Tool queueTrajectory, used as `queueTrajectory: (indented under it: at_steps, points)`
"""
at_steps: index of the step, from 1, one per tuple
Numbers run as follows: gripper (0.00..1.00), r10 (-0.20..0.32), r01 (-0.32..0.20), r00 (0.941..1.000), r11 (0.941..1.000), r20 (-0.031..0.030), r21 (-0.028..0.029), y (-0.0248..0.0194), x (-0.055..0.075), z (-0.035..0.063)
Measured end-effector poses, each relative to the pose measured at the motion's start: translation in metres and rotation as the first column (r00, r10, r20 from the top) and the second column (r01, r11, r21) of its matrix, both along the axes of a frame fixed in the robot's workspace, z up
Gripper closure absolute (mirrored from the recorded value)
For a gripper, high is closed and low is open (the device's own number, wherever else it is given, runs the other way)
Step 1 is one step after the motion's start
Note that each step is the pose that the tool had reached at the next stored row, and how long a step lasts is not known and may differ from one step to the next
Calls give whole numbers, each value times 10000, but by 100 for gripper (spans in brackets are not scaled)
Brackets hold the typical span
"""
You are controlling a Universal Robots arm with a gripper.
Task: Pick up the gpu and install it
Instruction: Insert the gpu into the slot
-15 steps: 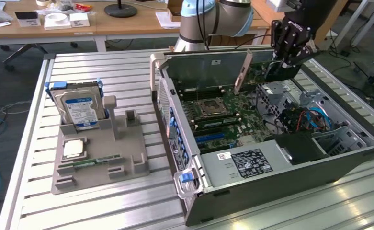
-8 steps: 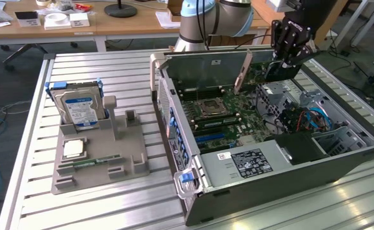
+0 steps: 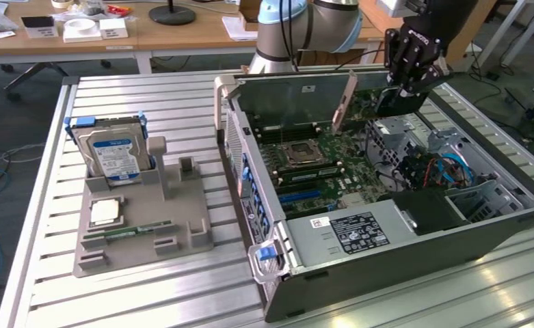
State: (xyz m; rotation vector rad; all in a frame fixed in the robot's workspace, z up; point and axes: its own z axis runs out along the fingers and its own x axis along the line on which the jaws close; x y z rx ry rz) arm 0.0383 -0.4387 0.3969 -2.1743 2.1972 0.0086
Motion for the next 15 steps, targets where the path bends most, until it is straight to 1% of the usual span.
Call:
queueTrajectory:
  at_steps: [3,10,15]
  points:
    - [73,0,0,10000,10000,0,1,0,-59,-1]
    - [73,-1,1,10000,10000,0,0,0,-250,-7]
    - [73,-1,1,10000,10000,0,0,0,-270,-8]
